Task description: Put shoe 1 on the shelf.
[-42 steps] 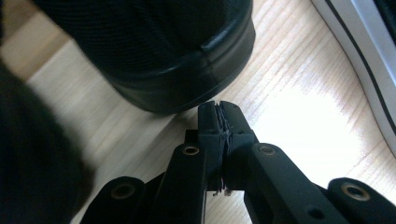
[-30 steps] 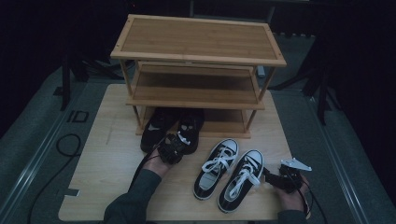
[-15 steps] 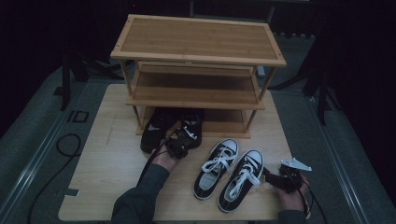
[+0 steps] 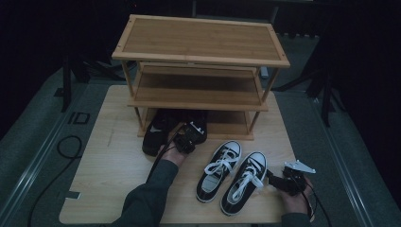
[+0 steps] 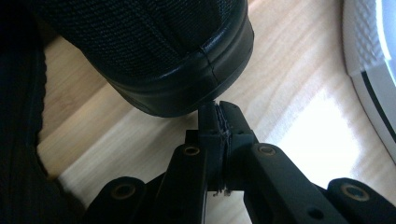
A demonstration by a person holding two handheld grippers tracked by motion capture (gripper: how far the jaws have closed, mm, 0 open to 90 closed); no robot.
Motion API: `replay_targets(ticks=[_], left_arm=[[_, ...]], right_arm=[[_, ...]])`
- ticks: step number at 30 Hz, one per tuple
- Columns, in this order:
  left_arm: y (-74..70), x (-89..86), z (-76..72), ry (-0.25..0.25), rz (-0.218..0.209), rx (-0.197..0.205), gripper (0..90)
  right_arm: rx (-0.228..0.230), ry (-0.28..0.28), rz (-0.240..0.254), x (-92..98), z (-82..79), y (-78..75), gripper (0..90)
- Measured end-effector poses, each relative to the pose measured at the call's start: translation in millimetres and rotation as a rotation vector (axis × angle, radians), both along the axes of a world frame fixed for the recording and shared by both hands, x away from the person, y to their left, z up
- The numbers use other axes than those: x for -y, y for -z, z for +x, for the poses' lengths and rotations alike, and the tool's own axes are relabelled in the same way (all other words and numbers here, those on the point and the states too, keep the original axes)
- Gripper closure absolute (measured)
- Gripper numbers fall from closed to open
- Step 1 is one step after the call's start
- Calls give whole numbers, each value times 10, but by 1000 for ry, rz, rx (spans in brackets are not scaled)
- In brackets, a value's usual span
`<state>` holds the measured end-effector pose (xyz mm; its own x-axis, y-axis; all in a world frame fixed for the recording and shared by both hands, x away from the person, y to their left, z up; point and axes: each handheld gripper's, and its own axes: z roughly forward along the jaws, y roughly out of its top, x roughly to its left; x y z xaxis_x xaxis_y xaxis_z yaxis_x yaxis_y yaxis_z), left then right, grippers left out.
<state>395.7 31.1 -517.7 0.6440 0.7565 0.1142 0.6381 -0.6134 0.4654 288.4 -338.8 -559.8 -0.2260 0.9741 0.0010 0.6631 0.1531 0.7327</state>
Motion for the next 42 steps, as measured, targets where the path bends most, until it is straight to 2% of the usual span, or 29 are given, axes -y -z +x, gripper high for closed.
replay_targets(ticks=[4,12,19,26,35,42], left_arm=[[2,1,25,-8,-2,-1,886],[-45,-22,-48,13,-12,8,875],[-47,-114,-99,21,-11,-9,897],[19,-249,-159,17,-14,-43,900],[-8,-453,-319,18,-22,-44,900],[-8,-689,-460,4,-24,-50,900]], right_arm=[[0,0,0,0,0,0,214],[0,0,0,0,-1,0,214],[0,0,0,0,-1,0,214],[0,0,0,0,0,0,214],[0,-1,-1,0,0,0,214],[0,0,0,0,0,0,214]])
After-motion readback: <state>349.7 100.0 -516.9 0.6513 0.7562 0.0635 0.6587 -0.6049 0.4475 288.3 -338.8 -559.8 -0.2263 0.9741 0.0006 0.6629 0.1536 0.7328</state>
